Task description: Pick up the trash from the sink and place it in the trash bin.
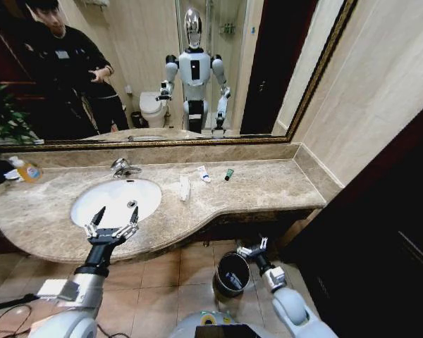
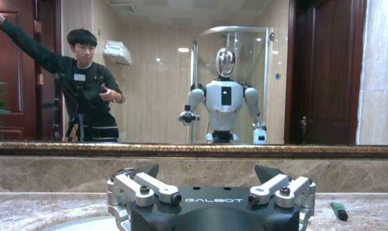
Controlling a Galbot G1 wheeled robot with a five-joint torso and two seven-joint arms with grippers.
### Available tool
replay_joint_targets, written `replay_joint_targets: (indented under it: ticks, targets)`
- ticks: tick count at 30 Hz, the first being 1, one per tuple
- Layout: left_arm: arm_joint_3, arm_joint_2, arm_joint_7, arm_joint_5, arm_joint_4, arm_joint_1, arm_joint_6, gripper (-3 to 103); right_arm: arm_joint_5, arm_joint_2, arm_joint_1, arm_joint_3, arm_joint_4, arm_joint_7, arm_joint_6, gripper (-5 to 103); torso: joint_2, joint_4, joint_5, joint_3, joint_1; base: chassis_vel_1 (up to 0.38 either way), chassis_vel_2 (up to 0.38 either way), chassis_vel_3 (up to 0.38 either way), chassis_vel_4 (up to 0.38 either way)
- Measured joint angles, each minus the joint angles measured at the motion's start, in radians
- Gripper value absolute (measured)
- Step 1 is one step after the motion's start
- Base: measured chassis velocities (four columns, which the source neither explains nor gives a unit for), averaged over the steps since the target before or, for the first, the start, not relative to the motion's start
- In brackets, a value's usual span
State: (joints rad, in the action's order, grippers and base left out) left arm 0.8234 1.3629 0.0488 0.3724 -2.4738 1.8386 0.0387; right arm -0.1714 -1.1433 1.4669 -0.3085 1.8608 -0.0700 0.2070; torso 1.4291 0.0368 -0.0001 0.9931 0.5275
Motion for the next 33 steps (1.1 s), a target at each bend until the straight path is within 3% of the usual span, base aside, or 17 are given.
replay_joint_targets:
  ticks: [11, 17, 20, 25, 33]
  targets:
    - [0.0, 0.0, 0.0, 0.0, 0.0, 0.0, 0.0, 100, -0.072, 0.007, -0.225, 0.063, 0.04, 0.007, -0.157, 100, 0.0, 0.0001, 0.0002, 0.0, 0.0, 0.0, 0.0, 0.0, 0.0]
    - [0.0, 0.0, 0.0, 0.0, 0.0, 0.0, 0.0, 100, -0.162, 0.03, -0.402, 0.104, -0.017, 0.007, -0.275, 100, 0.0, 0.0001, 0.0001, 0.0, 0.0, 0.0, 0.0, 0.0, 0.0]
    - [0.0, 0.0, 0.0, 0.0, 0.0, 0.0, 0.0, 100, -0.266, 0.042, -0.522, 0.149, -0.085, -0.003, -0.364, 100, 0.0, 0.0, 0.0002, 0.0, 0.0, 0.0, 0.0, 0.0, 0.0]
    - [0.0, 0.0, 0.0, 0.0, 0.0, 0.0, 0.0, 100, -0.347, 0.038, -0.653, 0.217, -0.153, -0.029, -0.417, 100, 0.0, -0.0001, 0.0, 0.0, 0.0, 0.0, 0.0, 0.0, 0.0]
    - [0.0, 0.0, 0.0, 0.0, 0.0, 0.0, 0.0, 100, -0.366, -0.032, -0.866, 0.342, -0.349, -0.071, -0.434, 100, 0.0, 0.0001, 0.0, 0.0, 0.0, 0.0, 0.0, 0.0, 0.0]
